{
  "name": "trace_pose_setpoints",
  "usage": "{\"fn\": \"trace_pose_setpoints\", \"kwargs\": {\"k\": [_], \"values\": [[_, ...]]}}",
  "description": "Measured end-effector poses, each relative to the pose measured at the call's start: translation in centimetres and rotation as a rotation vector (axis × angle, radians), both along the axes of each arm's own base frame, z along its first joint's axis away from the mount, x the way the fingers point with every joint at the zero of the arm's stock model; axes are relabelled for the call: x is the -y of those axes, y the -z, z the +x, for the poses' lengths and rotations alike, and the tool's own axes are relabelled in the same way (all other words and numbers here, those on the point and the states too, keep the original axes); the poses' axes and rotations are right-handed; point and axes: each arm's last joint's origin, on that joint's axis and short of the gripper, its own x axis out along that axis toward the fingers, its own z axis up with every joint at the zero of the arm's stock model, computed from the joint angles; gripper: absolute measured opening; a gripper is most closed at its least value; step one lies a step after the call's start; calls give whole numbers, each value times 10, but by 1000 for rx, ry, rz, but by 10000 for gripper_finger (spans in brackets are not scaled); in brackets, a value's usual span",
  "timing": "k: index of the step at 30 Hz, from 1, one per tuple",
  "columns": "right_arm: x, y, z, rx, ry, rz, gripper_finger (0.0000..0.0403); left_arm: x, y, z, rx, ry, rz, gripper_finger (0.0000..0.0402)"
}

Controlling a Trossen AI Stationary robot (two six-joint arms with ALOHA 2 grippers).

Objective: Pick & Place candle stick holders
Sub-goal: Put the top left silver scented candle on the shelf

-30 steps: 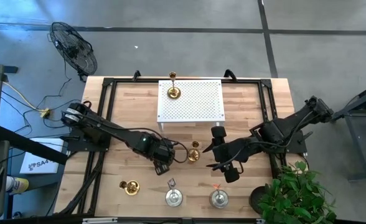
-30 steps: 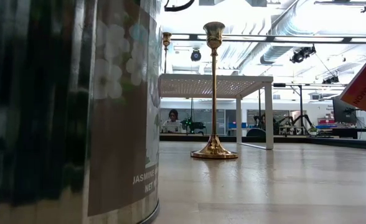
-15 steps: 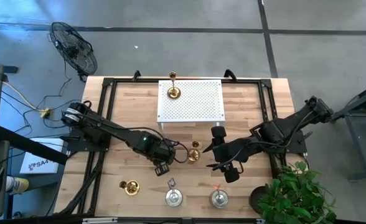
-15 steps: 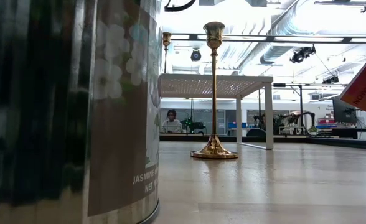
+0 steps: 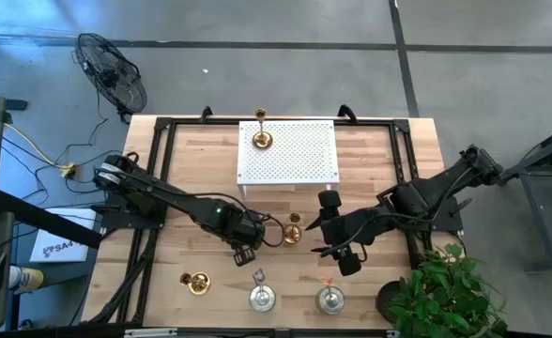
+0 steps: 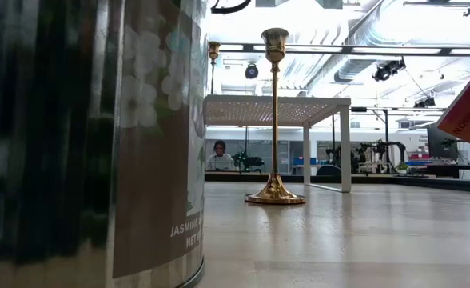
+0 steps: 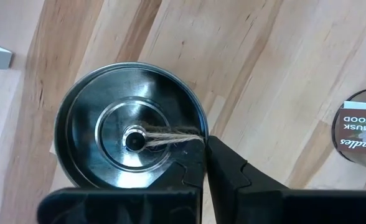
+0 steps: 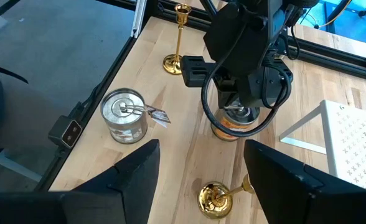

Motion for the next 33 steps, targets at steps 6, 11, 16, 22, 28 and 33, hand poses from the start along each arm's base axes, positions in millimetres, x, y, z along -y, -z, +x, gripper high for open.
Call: {"fn": "trace_pose_setpoints", "kwargs": {"k": [6,11,16,22,28,33], "values": [[0,0,0,0,0,0,229,10,-22,1,2,32,78,0],[0,0,0,0,0,0,229,13,-36,0,21,25,108,0],[0,0,0,0,0,0,229,13,-36,0,22,23,106,1],[0,0,0,1,-3,-4,229,13,-36,-1,12,23,111,1],[0,0,0,5,-19,-24,229,12,-37,-1,11,22,112,1],[-1,-1,1,18,-54,-44,229,12,-37,-2,9,22,112,1]]}}
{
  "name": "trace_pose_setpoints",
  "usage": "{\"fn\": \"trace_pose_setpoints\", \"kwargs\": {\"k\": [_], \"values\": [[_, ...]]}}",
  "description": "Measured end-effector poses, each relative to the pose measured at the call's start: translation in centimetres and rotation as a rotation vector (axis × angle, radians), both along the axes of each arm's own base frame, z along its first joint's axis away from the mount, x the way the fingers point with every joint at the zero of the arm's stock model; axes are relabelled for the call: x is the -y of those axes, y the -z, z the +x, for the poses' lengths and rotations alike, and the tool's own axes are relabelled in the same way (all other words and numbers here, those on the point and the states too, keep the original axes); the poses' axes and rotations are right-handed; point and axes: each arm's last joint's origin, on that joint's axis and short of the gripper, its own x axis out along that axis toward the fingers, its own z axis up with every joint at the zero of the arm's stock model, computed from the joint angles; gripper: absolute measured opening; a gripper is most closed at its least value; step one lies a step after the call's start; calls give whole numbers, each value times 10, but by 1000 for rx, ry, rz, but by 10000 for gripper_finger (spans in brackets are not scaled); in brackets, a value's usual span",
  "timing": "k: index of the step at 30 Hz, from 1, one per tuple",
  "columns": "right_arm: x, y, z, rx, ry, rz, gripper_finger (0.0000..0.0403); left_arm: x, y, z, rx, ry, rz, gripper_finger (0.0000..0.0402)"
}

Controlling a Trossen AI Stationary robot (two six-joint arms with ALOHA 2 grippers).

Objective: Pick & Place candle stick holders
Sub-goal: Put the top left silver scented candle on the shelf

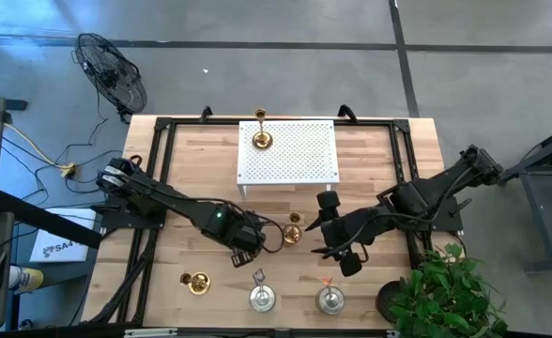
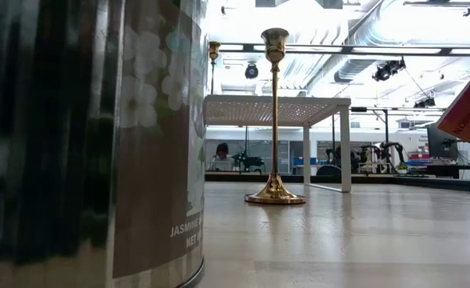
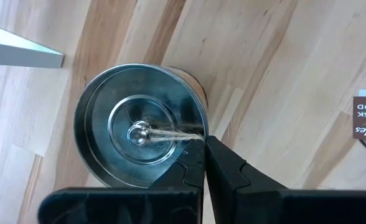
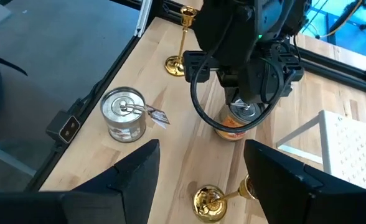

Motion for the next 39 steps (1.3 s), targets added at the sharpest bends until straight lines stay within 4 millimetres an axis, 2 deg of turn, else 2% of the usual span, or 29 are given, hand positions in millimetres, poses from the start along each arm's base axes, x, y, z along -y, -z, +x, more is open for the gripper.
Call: {"fn": "trace_pose_setpoints", "kwargs": {"k": [7,14,19,33,39], "values": [[-1,0,0,-17,-74,54,229,0,0,0,-1,0,1,0],[-2,-3,2,9,-51,77,230,0,-6,-1,-4,-3,7,0],[-1,-2,2,10,-42,64,230,0,-25,-2,6,-21,40,0],[-1,-2,2,6,-56,35,230,11,-93,-12,116,-16,91,0],[0,-2,2,21,-38,-6,229,14,-115,-16,166,-9,85,0]]}}
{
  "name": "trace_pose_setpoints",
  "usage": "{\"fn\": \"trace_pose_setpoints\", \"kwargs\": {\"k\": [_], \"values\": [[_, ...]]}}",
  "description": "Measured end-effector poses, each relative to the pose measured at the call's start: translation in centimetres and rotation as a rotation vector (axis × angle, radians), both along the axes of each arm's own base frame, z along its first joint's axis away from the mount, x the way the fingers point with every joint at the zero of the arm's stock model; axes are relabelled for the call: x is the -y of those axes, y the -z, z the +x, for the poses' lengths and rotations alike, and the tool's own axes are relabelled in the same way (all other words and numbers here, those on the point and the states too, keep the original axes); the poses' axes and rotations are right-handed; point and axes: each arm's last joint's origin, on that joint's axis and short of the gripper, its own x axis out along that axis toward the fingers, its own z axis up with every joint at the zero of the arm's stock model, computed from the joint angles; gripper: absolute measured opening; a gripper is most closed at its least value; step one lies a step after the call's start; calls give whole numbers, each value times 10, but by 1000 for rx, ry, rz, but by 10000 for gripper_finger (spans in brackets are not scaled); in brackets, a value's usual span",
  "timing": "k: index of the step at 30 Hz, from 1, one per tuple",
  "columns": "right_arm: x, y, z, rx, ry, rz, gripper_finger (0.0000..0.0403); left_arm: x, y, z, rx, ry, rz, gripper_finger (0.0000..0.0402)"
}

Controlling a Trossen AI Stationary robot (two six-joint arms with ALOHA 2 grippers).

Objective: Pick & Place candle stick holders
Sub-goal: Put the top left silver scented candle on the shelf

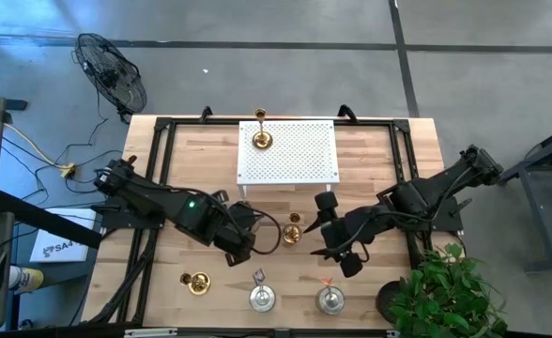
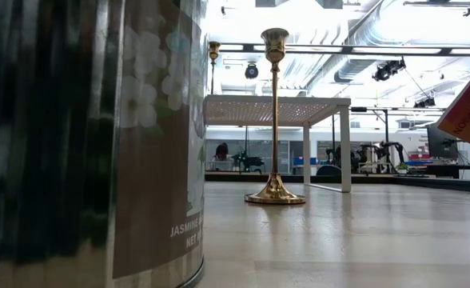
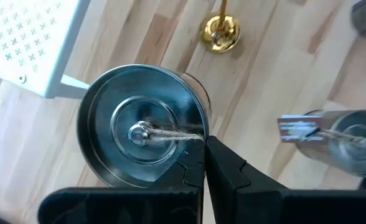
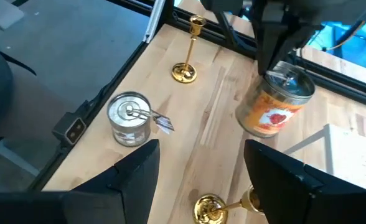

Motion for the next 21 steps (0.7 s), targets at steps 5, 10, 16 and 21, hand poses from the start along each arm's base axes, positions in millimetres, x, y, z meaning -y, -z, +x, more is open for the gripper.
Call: {"fn": "trace_pose_setpoints", "kwargs": {"k": [5,10,16,21], "values": [[1,0,0,-1,68,16,234,-2,-4,-2,-6,-3,10,0],[1,5,0,10,190,-70,248,-2,-4,-2,-10,-4,13,0],[-1,10,5,12,250,-108,273,-2,-4,-3,-12,-7,13,0],[3,13,8,55,417,-186,288,-2,-3,-3,-14,-7,13,0]]}}
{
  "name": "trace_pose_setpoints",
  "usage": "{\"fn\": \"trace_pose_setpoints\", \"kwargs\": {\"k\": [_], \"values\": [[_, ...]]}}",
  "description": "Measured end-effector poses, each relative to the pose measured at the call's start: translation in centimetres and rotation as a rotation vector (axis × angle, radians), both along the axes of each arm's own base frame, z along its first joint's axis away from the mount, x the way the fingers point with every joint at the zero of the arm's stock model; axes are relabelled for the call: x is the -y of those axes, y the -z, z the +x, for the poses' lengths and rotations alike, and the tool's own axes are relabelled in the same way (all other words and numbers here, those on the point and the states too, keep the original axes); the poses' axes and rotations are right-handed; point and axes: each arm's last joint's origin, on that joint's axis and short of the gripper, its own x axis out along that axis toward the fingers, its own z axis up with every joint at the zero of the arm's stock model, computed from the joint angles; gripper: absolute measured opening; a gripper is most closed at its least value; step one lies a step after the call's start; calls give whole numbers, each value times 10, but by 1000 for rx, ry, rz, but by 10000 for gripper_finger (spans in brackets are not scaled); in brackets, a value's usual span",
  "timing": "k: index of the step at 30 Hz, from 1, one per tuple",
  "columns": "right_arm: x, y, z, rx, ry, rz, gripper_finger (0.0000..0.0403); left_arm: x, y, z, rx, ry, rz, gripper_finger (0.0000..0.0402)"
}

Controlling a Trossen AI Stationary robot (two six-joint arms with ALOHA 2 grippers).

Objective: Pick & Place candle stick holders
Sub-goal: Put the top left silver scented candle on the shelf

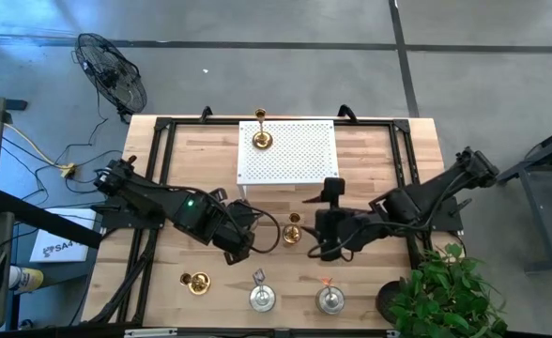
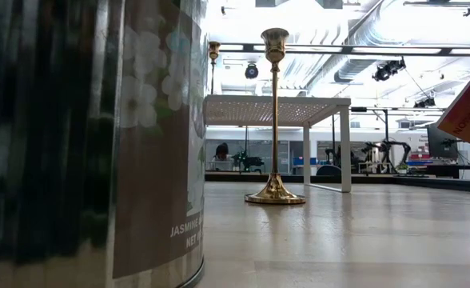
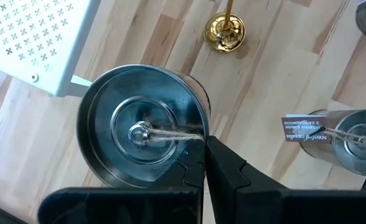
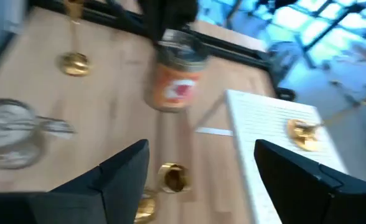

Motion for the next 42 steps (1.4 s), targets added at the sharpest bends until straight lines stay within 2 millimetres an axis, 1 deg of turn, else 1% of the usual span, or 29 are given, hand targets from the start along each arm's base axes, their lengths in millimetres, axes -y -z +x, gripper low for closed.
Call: {"fn": "trace_pose_setpoints", "kwargs": {"k": [5,10,17,20,22,26,31,37,42], "values": [[-1,1,0,-14,-20,-17,289,0,0,0,-1,-7,-3,0],[0,0,0,-1,3,-29,289,0,0,0,-2,-12,-4,0],[-5,-2,3,-16,-152,-19,289,0,0,0,-2,-13,-4,0],[-7,-1,2,-36,-197,33,289,0,0,0,-2,-13,-4,0],[-8,0,2,-65,-268,42,289,0,0,0,-1,-13,-3,0],[-13,1,1,-96,-393,128,288,0,0,0,-1,-13,-3,0],[-15,1,0,-119,-462,210,288,0,0,0,-2,-13,-3,0],[-19,-4,2,-71,-573,206,288,0,0,0,-2,-13,-2,0],[-21,-9,4,-22,-560,266,288,0,0,0,-1,-13,-1,0]]}}
